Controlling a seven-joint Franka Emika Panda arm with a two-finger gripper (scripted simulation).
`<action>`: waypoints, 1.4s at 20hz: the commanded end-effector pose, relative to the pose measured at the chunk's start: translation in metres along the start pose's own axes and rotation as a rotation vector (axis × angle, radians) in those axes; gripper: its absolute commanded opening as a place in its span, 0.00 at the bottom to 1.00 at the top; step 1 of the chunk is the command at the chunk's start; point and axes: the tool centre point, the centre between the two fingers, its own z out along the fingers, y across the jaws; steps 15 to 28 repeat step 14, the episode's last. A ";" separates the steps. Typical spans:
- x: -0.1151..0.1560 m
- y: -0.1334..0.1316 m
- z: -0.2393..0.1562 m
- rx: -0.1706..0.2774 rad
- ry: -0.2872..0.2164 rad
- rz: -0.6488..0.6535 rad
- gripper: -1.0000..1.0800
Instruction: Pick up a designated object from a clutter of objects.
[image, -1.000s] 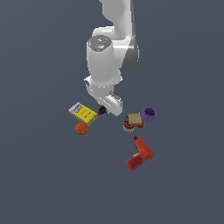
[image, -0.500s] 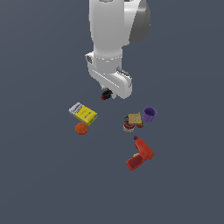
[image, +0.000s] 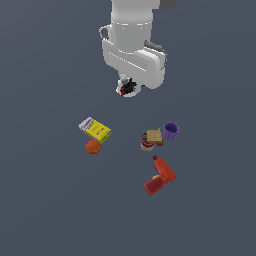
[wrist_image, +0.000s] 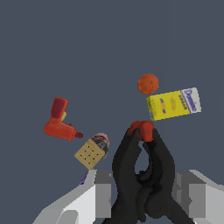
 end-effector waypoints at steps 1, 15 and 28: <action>-0.002 -0.003 -0.015 -0.001 -0.001 0.000 0.00; -0.005 -0.010 -0.040 -0.001 -0.002 0.000 0.00; -0.005 -0.010 -0.040 -0.001 -0.002 0.000 0.00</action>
